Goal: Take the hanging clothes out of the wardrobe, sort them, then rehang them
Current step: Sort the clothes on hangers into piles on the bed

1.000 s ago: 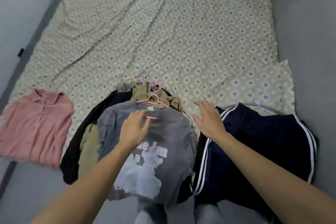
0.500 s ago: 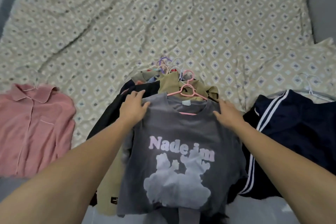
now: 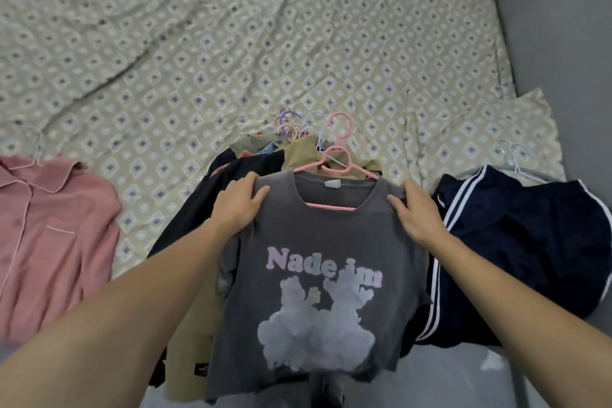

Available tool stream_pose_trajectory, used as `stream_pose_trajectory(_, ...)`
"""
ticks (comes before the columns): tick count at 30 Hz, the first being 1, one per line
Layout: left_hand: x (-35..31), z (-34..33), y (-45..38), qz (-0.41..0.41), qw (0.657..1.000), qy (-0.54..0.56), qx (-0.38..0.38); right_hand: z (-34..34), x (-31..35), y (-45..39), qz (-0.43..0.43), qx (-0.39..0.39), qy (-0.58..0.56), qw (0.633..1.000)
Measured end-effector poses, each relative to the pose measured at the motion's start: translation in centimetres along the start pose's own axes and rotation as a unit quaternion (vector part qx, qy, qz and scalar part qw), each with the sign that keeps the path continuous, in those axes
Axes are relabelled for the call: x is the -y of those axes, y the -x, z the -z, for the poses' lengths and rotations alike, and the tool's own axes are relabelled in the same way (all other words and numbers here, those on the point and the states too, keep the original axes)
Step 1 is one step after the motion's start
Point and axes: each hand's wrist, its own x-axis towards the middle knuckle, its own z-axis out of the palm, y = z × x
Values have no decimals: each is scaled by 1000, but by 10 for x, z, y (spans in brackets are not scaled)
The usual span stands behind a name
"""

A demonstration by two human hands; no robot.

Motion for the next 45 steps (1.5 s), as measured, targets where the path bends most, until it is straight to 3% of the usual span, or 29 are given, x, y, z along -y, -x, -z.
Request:
stream_pose_trajectory(13,-34,117,226,-83,975,82,-187,98,87,168,148,-107,-31,983)
stream_pose_trajectory(23,5,224,402,-43,947,54,-313,143,250,248,308,-136,-3,942)
stream_pose_trajectory(31,134,275,492,32,903,93,-419,61,401,286,382,-96,-28,919)
stream_pose_trajectory(39,290,304,543,152,894,86,-412,-74,513,324,395,-14,-18,919)
stream_pose_trajectory(45,358,335,539,172,905,35,-387,-133,566,318,382,29,-12,924)
